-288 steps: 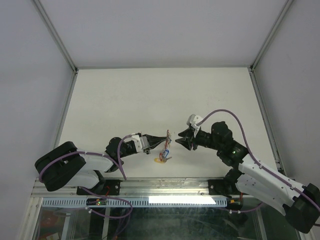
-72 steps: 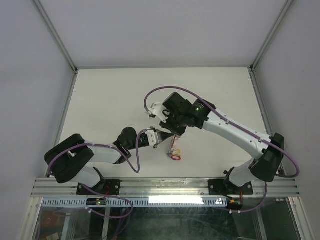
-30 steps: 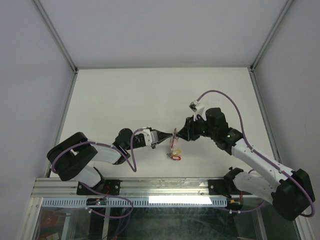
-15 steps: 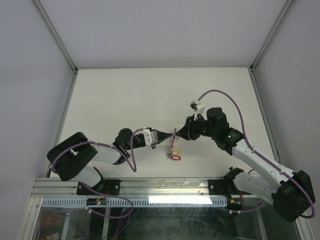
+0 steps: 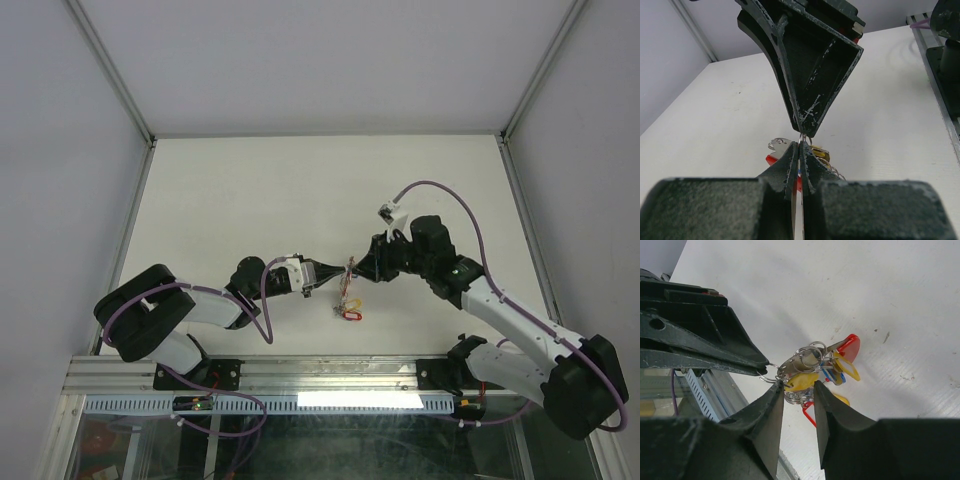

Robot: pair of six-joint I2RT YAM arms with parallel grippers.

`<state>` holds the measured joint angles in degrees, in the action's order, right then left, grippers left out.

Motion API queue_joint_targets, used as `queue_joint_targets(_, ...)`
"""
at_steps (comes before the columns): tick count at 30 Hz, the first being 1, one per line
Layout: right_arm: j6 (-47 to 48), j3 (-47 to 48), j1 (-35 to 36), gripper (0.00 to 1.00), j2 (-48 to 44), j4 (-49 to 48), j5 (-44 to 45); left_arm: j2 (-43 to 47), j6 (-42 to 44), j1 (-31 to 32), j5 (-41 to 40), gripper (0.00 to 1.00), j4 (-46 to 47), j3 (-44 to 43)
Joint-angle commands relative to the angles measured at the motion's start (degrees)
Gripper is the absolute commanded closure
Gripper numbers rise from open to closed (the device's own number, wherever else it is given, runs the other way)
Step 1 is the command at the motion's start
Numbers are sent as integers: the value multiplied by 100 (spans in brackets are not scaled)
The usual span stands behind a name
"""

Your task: Put the keys on the keyring

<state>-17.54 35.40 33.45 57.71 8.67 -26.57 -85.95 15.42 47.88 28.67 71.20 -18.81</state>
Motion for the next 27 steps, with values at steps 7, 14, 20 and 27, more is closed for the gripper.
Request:
queue_joint_targets(7, -72, -33, -23, 67, 98, -411, -159, -14, -35, -57, 209, 100, 307, -24)
queue_joint_targets(14, -88, 8, -18, 66, 207, -487, -234, -18, -30, -55, 214, 100, 293, -30)
queue_joint_targets(20, 676, 180, -26, 65, -242, 28, 283, -16, -30, -55, 218, 100, 298, -26)
queue_joint_targets(27, 1216, -312, 3, 65, -1142, -794, 253, -18, -23, -59, 226, 100, 306, -23)
